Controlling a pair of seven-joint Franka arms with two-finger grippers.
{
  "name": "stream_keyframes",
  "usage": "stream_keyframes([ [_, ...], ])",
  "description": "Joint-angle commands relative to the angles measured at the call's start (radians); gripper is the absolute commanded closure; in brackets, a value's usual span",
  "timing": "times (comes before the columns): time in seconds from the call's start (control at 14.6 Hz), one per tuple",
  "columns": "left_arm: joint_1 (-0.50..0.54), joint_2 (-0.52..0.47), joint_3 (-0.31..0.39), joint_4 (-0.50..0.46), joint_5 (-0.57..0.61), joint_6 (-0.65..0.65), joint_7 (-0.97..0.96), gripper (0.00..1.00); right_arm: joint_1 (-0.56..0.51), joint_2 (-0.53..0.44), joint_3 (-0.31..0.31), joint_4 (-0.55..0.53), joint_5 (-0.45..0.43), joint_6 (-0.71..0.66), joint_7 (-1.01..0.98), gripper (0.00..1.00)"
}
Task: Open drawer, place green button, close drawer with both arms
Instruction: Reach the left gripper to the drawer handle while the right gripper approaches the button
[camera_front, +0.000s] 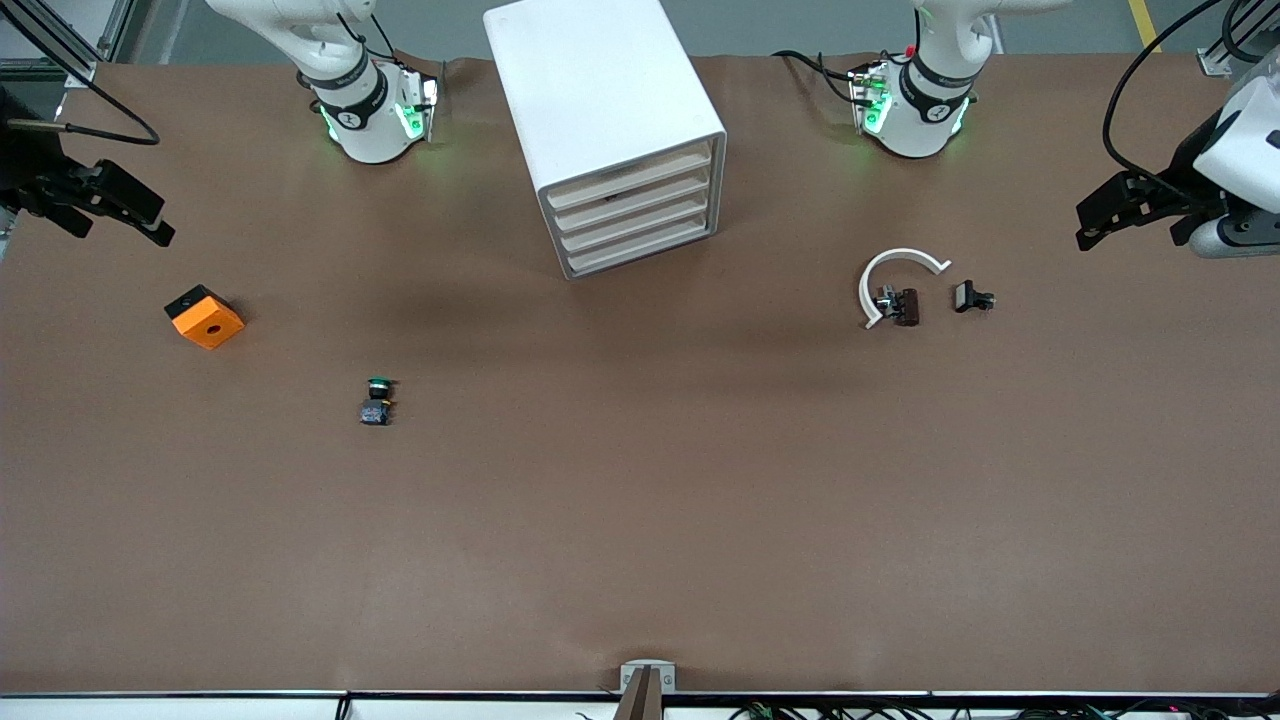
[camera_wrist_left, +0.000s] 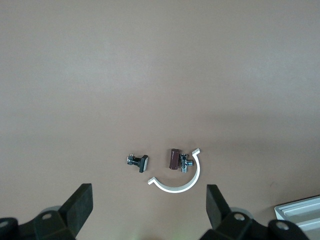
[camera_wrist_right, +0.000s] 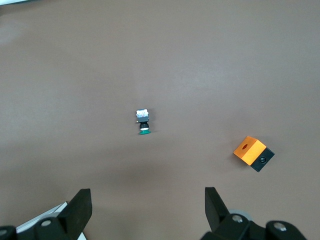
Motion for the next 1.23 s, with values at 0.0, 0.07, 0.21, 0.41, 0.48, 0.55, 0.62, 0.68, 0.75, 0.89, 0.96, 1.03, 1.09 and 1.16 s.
stream_keyframes([
  [0.0, 0.001, 0.013, 0.003, 0.028, -0.001, -0.022, 0.010, 0.00, -0.018, 0.007, 0.007, 0.036, -0.007, -0.020, -0.015, 0.00],
  [0.07, 0.001, 0.018, 0.003, 0.028, 0.000, -0.022, 0.010, 0.00, -0.018, 0.007, 0.007, 0.036, -0.008, -0.020, -0.017, 0.00],
  [0.21, 0.001, 0.043, 0.003, 0.027, 0.003, -0.022, 0.010, 0.00, -0.018, 0.007, 0.007, 0.036, -0.010, -0.019, -0.015, 0.00],
  [0.41, 0.006, 0.119, 0.001, 0.022, -0.007, -0.022, 0.032, 0.00, -0.018, 0.007, 0.007, 0.036, -0.014, -0.017, -0.015, 0.00],
  [0.48, -0.008, 0.163, 0.000, 0.030, -0.006, -0.022, 0.037, 0.00, -0.018, 0.007, 0.007, 0.036, -0.016, -0.019, -0.015, 0.00],
  [0.55, -0.016, 0.201, -0.003, 0.028, -0.009, -0.020, 0.027, 0.00, -0.018, 0.007, 0.007, 0.036, -0.016, -0.019, -0.015, 0.00],
  [0.62, -0.028, 0.249, -0.012, 0.030, -0.019, -0.019, 0.016, 0.00, -0.018, 0.009, 0.007, 0.036, -0.016, -0.019, -0.015, 0.00],
  [0.68, -0.045, 0.289, -0.019, 0.030, -0.041, -0.014, 0.011, 0.00, -0.018, 0.009, 0.007, 0.036, -0.016, -0.017, -0.015, 0.00],
  [0.75, -0.051, 0.322, -0.020, 0.031, -0.064, -0.005, -0.019, 0.00, -0.016, 0.010, 0.008, 0.036, -0.014, -0.017, -0.015, 0.00],
  [0.89, -0.086, 0.376, -0.022, 0.059, -0.096, 0.007, -0.160, 0.00, -0.014, 0.012, 0.008, 0.036, -0.014, -0.016, -0.011, 0.00],
  [0.96, -0.120, 0.408, -0.022, 0.080, -0.099, 0.007, -0.252, 0.00, -0.013, 0.012, 0.008, 0.036, -0.014, -0.016, -0.011, 0.00],
  [1.03, -0.147, 0.448, -0.022, 0.099, -0.105, 0.007, -0.365, 0.00, -0.011, 0.012, 0.008, 0.036, -0.014, -0.016, -0.011, 0.00],
  [1.09, -0.175, 0.482, -0.022, 0.116, -0.122, 0.007, -0.476, 0.00, -0.008, 0.018, 0.010, 0.036, -0.014, -0.014, -0.011, 0.00],
  [1.16, -0.203, 0.516, -0.022, 0.143, -0.147, 0.007, -0.588, 0.00, -0.007, 0.027, 0.013, 0.036, -0.013, -0.011, -0.006, 0.00],
])
